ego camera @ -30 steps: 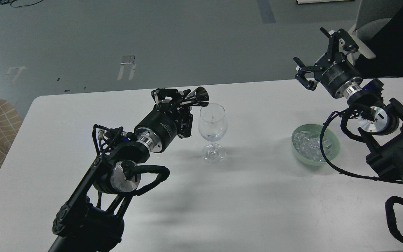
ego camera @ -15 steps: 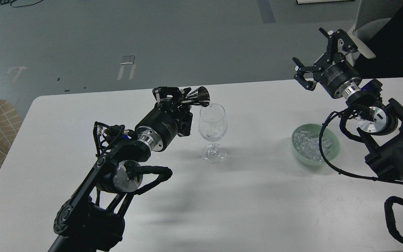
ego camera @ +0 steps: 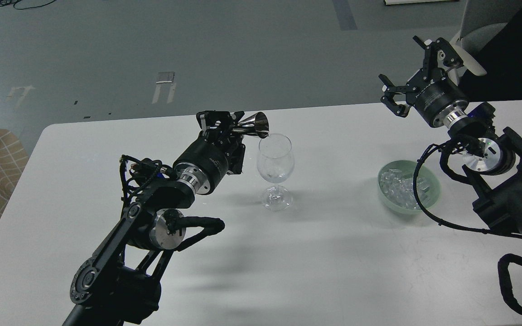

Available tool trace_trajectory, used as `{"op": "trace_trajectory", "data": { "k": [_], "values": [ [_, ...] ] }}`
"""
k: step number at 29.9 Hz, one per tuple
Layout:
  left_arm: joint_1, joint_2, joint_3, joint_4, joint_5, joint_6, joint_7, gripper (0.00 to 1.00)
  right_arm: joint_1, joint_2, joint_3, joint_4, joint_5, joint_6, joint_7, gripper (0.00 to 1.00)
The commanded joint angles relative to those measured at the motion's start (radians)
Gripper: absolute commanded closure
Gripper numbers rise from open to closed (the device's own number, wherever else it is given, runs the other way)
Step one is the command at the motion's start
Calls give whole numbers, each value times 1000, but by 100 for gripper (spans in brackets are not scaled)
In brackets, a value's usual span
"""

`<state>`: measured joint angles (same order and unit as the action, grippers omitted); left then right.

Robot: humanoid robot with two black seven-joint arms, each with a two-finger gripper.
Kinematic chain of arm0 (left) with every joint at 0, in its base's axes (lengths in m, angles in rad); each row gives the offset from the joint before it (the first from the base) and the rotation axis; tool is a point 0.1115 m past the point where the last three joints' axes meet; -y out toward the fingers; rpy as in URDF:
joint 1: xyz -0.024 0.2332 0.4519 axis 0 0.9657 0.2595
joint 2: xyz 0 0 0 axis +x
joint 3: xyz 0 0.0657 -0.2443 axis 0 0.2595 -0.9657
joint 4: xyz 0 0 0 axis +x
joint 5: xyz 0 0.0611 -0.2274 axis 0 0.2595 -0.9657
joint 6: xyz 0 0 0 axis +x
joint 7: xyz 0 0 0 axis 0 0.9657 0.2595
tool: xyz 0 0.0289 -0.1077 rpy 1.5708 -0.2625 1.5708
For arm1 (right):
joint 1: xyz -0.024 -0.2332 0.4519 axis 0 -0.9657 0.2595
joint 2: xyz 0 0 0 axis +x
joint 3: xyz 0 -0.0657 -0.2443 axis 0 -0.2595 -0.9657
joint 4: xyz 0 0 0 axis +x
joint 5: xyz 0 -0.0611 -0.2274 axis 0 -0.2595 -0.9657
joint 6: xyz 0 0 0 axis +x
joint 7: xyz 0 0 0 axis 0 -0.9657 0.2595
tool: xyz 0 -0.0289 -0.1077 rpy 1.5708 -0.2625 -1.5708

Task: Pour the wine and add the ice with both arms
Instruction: 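Tilt the jigger over the wine glass with the left gripper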

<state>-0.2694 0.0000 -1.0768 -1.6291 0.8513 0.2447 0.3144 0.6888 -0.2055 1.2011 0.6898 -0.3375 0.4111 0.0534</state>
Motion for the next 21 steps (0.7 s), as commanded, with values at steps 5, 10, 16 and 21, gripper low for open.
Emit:
{"op": "trace_trajectory", "data": {
  "k": [5,10,16,21],
  "values": [
    [-10,0,1,-2,55,-5,-3,98,0,0,0,-1,0,0,0,0],
    [-24,0,29,-2,107,-16,-8,98,0,0,1,-1,0,0,2,0],
    [-27,0,43,-2,178,-25,-14,98,0,2,2,1,0,0,2,0],
    [-24,0,57,-2,244,-25,-21,98,0,3,2,1,0,0,2,0]
  ]
}}
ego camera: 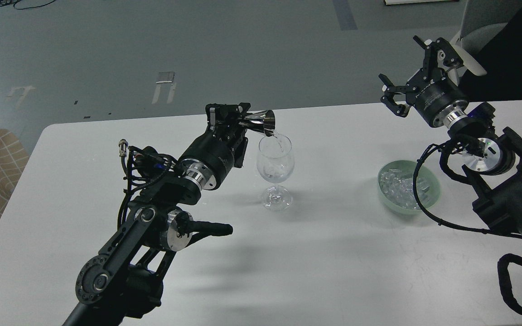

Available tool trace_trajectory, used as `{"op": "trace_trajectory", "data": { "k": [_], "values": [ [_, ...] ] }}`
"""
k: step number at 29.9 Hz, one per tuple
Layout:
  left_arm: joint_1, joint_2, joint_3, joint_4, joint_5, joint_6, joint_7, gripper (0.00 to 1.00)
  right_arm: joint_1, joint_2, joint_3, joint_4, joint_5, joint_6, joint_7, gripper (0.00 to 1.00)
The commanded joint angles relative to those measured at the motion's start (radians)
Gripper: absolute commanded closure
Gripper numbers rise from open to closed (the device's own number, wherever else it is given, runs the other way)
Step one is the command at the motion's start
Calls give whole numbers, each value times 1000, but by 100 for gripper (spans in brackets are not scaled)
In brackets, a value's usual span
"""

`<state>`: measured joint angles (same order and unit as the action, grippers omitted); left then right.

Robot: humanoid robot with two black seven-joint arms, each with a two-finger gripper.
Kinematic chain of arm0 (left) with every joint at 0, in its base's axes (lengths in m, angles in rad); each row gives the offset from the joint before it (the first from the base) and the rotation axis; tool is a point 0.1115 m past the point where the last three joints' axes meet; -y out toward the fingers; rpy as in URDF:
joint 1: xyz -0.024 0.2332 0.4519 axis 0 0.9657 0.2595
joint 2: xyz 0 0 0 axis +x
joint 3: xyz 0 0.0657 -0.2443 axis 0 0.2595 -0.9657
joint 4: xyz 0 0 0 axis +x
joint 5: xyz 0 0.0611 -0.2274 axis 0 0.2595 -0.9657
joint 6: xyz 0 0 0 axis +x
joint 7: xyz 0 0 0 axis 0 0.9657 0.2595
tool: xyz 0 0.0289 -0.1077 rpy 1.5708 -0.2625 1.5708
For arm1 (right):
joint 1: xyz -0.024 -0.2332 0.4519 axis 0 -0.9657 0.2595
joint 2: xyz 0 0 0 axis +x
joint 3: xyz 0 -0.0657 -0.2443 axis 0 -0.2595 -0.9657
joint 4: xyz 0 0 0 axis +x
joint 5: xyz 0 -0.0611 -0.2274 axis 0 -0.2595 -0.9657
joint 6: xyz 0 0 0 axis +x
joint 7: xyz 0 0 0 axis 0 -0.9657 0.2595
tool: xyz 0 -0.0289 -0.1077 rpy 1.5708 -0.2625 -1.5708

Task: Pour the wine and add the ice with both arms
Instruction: 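Tilt the jigger over the wine glass with the left gripper, then carry the jigger back to its spot on the table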

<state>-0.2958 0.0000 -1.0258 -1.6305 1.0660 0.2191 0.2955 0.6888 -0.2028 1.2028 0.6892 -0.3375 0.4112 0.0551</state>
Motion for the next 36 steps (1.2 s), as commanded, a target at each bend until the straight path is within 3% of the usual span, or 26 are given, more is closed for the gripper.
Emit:
{"op": "trace_trajectory", "data": {
  "k": [1,9,17,24,34,36],
  "values": [
    [3,0,6,0,38,-1,-7,98,0,0,0,1,0,0,0,0],
    [6,0,7,0,107,-4,-44,97,0,5,0,1,0,0,0,0],
    [7,32,10,-11,212,-76,-59,97,0,14,0,0,0,0,0,0],
    [-14,113,110,-43,333,-83,-90,97,0,16,0,1,0,0,0,0],
    [-28,118,98,-48,376,-89,-90,95,0,14,0,1,0,0,0,0],
    [-19,88,50,-61,208,-80,-76,95,0,14,0,0,0,0,0,0]
  ]
}}
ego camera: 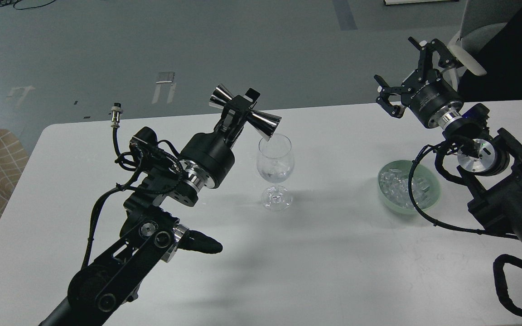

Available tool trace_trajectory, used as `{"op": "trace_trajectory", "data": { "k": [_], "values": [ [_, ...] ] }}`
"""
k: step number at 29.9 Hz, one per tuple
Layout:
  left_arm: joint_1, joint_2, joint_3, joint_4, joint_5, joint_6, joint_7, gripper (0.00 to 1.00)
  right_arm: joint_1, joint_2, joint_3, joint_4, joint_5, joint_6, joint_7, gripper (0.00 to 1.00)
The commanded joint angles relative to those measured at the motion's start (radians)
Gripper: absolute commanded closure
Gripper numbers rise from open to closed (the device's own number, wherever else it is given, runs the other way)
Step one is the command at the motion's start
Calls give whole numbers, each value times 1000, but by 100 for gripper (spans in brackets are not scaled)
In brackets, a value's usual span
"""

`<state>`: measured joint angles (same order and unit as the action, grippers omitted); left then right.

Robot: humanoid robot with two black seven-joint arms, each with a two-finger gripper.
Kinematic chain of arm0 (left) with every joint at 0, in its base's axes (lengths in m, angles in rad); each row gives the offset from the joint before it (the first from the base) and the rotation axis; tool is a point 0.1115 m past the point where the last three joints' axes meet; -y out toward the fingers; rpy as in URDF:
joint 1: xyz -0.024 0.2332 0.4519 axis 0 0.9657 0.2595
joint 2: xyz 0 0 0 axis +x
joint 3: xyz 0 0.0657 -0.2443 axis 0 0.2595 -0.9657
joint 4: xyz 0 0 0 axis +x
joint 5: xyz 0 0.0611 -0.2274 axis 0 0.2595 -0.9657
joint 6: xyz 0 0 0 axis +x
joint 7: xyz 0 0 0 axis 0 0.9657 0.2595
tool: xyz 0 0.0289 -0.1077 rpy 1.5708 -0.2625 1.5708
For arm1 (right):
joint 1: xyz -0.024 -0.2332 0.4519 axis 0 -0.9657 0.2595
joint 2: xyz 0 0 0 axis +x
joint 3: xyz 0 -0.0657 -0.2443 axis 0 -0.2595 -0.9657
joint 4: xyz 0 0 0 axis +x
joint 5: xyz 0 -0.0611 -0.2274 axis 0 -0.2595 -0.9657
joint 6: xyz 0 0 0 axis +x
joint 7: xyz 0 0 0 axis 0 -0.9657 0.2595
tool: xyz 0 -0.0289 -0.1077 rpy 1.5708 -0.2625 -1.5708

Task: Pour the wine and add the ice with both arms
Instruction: 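Carry the jigger back to its spot on the table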

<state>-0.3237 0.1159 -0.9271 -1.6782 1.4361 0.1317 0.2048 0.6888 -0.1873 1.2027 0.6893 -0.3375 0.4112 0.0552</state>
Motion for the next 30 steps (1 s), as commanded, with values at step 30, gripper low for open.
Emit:
{"op": "trace_trajectory", "data": {
  "k": [30],
  "values": [
    [264,-116,-650,368,-1255,-207,-113,86,0,-1,0,-1,0,-12,0,0]
  ]
}}
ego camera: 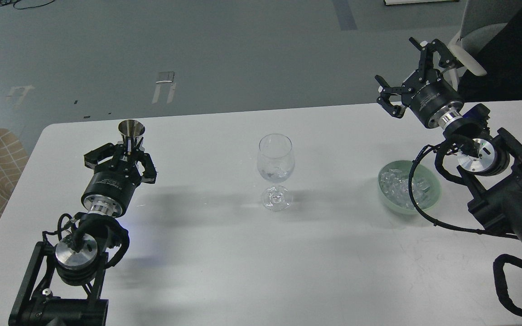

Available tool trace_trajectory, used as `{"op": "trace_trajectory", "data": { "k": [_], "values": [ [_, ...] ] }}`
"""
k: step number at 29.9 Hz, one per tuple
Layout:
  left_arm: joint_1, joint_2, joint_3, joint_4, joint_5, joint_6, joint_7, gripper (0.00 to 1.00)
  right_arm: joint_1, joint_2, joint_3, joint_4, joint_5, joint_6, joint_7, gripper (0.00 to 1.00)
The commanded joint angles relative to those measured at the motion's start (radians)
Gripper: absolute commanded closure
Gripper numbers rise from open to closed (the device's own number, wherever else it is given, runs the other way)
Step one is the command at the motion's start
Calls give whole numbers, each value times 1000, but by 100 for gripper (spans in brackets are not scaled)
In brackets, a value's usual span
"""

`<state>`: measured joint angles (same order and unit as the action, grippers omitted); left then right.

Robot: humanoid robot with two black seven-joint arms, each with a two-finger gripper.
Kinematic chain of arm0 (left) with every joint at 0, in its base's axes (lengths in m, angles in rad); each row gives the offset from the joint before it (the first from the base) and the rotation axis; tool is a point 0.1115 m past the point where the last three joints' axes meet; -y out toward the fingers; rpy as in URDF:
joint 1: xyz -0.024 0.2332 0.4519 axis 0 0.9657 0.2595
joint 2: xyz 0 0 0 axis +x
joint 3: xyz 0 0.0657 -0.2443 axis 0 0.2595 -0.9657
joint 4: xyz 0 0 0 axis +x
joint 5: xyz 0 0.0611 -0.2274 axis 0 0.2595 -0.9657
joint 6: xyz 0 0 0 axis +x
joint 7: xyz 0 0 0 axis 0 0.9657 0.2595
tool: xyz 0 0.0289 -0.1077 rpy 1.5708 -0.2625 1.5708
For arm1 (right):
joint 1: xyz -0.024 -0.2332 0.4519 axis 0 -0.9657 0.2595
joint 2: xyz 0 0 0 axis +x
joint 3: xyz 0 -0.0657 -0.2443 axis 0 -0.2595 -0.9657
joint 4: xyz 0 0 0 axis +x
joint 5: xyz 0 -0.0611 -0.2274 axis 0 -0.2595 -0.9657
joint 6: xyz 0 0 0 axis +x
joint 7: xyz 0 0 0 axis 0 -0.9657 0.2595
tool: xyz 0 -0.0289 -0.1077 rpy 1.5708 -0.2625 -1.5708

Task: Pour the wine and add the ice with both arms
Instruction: 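Carry the jigger back to its spot on the table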

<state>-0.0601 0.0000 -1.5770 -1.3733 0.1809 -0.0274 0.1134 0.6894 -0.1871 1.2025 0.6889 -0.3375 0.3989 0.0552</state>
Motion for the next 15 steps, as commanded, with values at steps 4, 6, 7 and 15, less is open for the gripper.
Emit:
{"op": "trace_trajectory", "data": {
  "k": [4,6,7,15],
  "values": [
    [-6,0,-1,167,0,-114,-27,83,1,0,0,0,0,-2,0,0],
    [-7,0,-3,193,0,-117,-32,82,1,-2,0,0,0,-2,-1,0],
    [-7,0,-3,210,0,-123,-32,81,-1,-2,0,0,0,-2,0,0],
    [-6,0,-12,227,0,-134,-32,70,-1,0,0,0,0,-2,0,0]
  ]
}}
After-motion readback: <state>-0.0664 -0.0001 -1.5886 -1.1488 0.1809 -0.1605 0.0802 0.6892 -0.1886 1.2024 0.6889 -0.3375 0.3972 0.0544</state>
